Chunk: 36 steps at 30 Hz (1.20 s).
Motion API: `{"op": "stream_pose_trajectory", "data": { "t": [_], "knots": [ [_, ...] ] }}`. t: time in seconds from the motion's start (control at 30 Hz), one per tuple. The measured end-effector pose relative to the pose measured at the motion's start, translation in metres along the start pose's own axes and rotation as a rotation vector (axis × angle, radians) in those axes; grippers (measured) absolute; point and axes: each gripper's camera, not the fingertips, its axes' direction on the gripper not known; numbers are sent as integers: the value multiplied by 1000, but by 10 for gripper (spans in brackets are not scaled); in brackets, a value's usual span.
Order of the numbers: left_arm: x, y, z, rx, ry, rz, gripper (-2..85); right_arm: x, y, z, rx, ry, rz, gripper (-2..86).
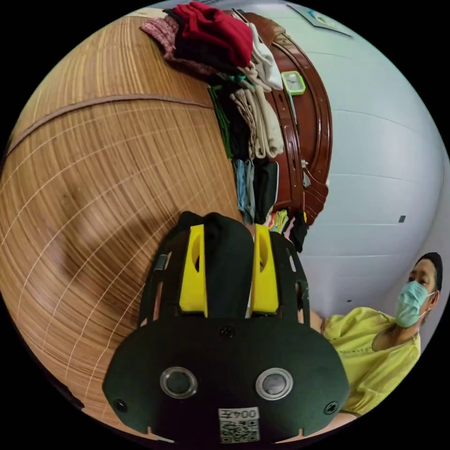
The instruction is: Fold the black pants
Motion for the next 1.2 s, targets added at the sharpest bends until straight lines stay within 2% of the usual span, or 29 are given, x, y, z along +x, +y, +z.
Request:
{"op": "stream_pose_trajectory", "data": {
  "t": [0.1,0.17,0.3,0.47,0.63,0.8,0.97,1.07,1.2],
  "knots": [
    [1,-11,22,-85,-1,23,102,-2,3,9,-9,58,-28,92],
    [-4,-20,33,-104,-133,26,68,-3,5,17,-18,148,-56,76],
    [-33,-17,51,-94,-201,-81,63,5,7,33,-34,185,-56,71],
    [-14,10,39,92,-314,-33,125,7,19,34,-26,142,-56,97],
    [5,59,-17,199,-306,5,128,-17,70,13,-35,201,-170,84],
    [29,150,-33,141,-347,98,89,-31,155,27,-114,267,-220,33],
    [30,252,18,-24,-473,130,36,-9,210,69,-141,422,-123,-5],
    [24,265,51,-68,-603,132,24,6,209,81,-95,458,-36,-7],
    [9,263,72,-73,-598,51,19,12,205,99,-128,508,-28,-6]
  ]
}}
